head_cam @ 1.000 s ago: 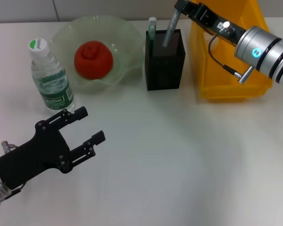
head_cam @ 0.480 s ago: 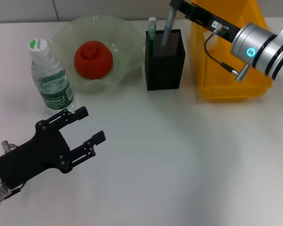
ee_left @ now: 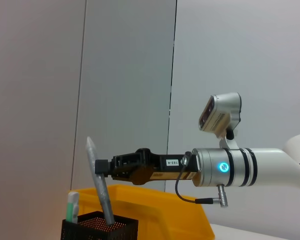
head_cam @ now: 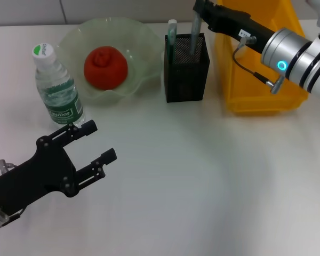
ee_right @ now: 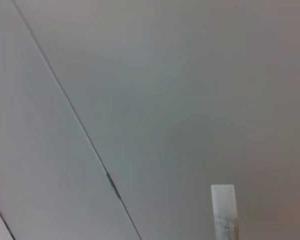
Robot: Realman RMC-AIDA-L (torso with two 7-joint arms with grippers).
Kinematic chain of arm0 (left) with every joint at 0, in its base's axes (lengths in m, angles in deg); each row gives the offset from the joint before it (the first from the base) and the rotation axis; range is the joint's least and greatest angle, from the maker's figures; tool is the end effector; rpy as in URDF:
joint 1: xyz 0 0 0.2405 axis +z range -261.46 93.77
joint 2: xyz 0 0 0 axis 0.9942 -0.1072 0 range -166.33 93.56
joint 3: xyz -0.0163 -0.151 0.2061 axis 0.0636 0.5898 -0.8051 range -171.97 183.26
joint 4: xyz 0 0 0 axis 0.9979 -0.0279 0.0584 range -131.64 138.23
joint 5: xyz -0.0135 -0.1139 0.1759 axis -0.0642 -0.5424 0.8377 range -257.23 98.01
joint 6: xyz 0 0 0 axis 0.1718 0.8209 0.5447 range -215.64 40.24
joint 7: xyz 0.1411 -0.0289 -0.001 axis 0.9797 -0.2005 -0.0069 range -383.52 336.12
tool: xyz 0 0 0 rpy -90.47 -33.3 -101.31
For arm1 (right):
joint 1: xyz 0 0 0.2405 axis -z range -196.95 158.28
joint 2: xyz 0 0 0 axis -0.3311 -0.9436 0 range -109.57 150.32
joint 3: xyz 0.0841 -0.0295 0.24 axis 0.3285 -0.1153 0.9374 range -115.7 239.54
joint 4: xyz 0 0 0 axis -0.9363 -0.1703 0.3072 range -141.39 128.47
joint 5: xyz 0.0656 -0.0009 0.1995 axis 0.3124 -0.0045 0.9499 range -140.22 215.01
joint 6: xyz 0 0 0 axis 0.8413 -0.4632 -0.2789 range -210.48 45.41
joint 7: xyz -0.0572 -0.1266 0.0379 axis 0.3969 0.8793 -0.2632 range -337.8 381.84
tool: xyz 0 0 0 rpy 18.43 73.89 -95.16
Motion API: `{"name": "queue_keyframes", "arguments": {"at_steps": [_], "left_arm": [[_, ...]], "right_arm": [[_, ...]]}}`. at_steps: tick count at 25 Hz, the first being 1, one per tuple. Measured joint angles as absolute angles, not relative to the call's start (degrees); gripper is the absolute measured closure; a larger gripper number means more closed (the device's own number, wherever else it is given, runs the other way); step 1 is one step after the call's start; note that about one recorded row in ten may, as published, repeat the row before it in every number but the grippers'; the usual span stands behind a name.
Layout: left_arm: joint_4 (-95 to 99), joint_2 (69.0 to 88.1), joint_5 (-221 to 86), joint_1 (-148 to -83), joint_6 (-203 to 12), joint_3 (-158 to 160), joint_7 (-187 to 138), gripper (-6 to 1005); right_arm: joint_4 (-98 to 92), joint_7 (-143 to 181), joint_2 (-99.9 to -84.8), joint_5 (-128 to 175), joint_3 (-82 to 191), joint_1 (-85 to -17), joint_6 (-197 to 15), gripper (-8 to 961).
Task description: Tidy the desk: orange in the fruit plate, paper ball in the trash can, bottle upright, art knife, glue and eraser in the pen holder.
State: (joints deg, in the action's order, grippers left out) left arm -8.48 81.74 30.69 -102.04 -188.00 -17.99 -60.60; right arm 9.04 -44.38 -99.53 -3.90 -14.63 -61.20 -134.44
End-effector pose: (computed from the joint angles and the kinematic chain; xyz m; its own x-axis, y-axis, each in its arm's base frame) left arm -0.3091 0.2253 -0.0255 0.6594 0.0403 0.7507 0.4199 -0.8480 -0.3234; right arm 0.2068 0.4202 -0.0497 0.4422 -0.3242 -0.8363 -0.8029 -0.5587 -0.2079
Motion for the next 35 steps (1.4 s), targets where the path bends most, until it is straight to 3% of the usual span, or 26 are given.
{"name": "queue_keyframes", "arguments": {"at_steps": [29,35], "left_arm": [[-8.78,81.74,30.69,-102.12,-188.05,-17.90,-61.24,297],[-8.76,81.74,30.69,-102.17,-188.08,-17.93,-61.68,297]], "right_arm": [[9.54,-22.76,-99.51,-3.77,-20.62,-57.96,-137.63,777],[9.68,-22.17,-99.51,-3.69,-20.42,-57.38,-138.90,577]]}}
